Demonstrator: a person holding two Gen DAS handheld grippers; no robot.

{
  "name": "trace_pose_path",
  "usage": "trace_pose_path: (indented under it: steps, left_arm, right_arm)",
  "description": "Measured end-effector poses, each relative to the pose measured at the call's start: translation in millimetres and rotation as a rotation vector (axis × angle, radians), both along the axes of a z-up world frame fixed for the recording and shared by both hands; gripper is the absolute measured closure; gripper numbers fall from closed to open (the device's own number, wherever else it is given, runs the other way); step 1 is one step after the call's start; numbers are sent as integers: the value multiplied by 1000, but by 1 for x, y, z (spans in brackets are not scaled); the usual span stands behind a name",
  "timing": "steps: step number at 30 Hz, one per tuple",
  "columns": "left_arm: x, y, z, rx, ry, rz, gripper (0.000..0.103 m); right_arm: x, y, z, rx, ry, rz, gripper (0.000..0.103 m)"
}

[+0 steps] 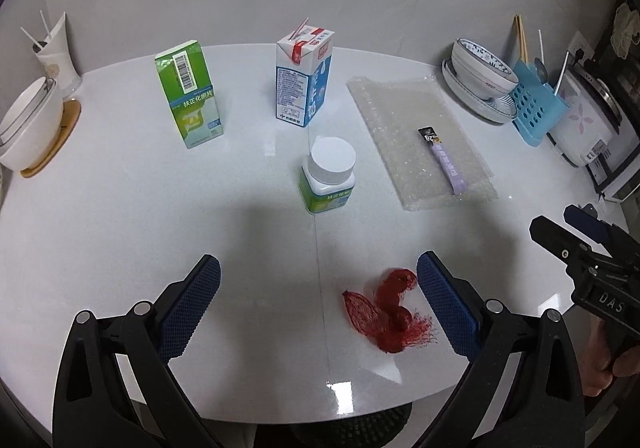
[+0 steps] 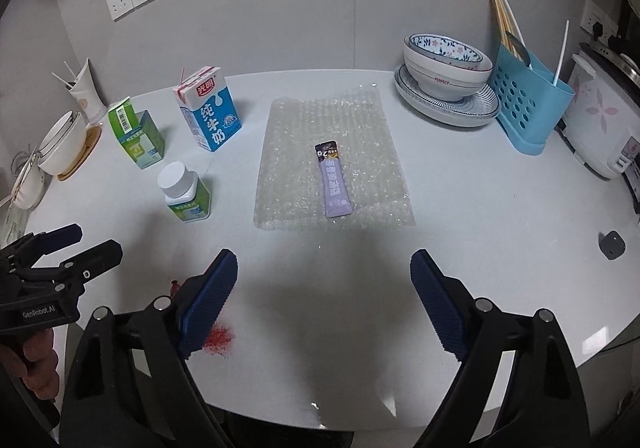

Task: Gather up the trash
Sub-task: 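Raise both tools back over the counter toward the remaining items, then grasp the white pill bottle with the left tool while the right tool grasps the purple stick pack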

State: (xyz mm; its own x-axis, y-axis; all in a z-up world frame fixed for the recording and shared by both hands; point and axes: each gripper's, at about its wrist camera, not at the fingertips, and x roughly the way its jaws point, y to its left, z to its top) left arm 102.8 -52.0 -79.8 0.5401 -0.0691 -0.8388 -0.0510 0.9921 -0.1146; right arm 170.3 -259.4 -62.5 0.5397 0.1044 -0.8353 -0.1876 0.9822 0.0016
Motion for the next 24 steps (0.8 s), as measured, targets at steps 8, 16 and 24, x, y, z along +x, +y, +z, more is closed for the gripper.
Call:
trace_pose_path:
  steps: [8, 16, 24]
  left_arm:
    - [47, 2, -25, 7, 57, -18, 9]
    - [82, -4, -50, 9, 102, -28, 14]
    - [98, -3, -63, 22, 137, -11, 31]
  right_arm:
    - [58, 8, -26, -11, 66, -15, 30]
    - [109, 12, -56, -21, 159, -49, 47]
    - [135, 16, -78, -19, 236, -55, 62]
